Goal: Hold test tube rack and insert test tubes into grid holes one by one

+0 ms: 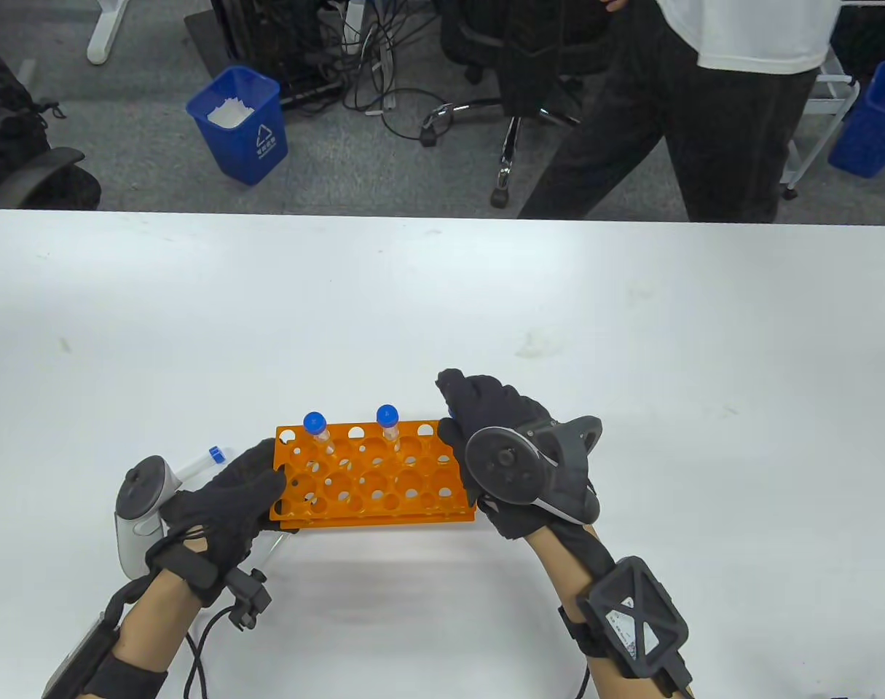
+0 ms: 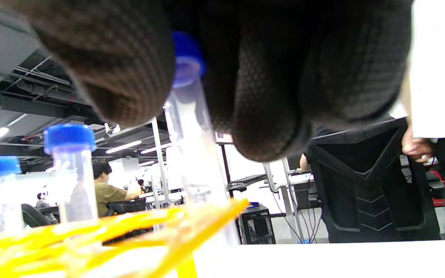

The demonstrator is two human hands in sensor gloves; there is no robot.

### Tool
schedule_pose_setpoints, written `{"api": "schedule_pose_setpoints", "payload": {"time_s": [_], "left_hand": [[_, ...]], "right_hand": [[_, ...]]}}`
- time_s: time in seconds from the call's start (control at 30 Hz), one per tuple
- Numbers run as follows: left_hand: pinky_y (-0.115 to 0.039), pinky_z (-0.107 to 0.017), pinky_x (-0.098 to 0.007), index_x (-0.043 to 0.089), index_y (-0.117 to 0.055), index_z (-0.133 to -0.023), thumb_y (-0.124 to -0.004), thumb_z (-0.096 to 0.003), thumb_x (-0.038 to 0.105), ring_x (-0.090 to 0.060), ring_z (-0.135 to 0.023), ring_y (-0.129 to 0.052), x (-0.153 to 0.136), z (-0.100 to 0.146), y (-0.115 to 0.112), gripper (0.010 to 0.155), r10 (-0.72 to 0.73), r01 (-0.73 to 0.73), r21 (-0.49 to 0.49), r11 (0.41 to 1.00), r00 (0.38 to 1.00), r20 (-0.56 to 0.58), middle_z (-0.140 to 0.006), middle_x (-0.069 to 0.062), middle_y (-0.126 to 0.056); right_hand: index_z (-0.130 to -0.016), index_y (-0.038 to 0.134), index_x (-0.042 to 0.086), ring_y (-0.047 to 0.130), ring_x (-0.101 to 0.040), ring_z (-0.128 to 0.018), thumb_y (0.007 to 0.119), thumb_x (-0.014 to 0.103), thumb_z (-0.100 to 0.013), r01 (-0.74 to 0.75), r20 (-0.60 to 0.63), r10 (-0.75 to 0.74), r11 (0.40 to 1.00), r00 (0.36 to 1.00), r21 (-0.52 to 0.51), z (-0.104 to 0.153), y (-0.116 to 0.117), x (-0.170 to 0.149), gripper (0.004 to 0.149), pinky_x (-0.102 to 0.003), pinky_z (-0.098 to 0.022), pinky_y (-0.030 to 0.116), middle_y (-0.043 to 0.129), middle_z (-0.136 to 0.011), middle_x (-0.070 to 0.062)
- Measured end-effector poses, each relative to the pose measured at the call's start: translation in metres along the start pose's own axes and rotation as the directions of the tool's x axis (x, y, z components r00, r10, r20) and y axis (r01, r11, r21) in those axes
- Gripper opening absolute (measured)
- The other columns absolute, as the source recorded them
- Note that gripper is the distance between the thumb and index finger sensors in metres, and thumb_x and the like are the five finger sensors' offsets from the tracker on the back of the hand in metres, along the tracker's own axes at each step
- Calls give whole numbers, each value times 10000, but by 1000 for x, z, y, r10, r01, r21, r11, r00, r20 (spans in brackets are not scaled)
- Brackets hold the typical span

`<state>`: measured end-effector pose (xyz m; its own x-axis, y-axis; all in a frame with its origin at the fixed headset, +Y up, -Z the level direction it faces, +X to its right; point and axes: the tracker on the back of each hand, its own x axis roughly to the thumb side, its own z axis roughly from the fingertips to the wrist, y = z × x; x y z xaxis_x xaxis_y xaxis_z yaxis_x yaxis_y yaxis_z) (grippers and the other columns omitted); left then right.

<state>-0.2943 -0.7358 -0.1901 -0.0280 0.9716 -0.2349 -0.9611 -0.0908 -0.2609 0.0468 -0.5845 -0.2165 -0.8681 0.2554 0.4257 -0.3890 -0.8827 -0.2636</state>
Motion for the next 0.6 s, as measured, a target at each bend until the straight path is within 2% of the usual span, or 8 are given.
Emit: {"api": "schedule_pose_setpoints", "payload": {"time_s": [0.43,0.6], "left_hand": [[-888,-477,-478,80,-451,-1041,-853,-396,563,-374,-608,-1045,0,0,0,901,2,-2,8,1000,1000,7,-907,-275,-707],[-887,-478,-478,80,-450,-1041,-852,-397,563,-374,-610,-1044,0,0,1,901,-5,5,11,1000,1000,8,-909,-275,-705]], "right_hand": [[-874,778,136,1053,-355,-460,926,338,-336,-1,2,1,1000,1000,-10,7,8,-4,593,-509,-314,928,956,-757,-153],[-909,749,145,1046,-367,-486,922,362,-336,-9,-3,9,1000,1000,18,9,7,-4,636,-516,-330,924,939,-786,-160]]}}
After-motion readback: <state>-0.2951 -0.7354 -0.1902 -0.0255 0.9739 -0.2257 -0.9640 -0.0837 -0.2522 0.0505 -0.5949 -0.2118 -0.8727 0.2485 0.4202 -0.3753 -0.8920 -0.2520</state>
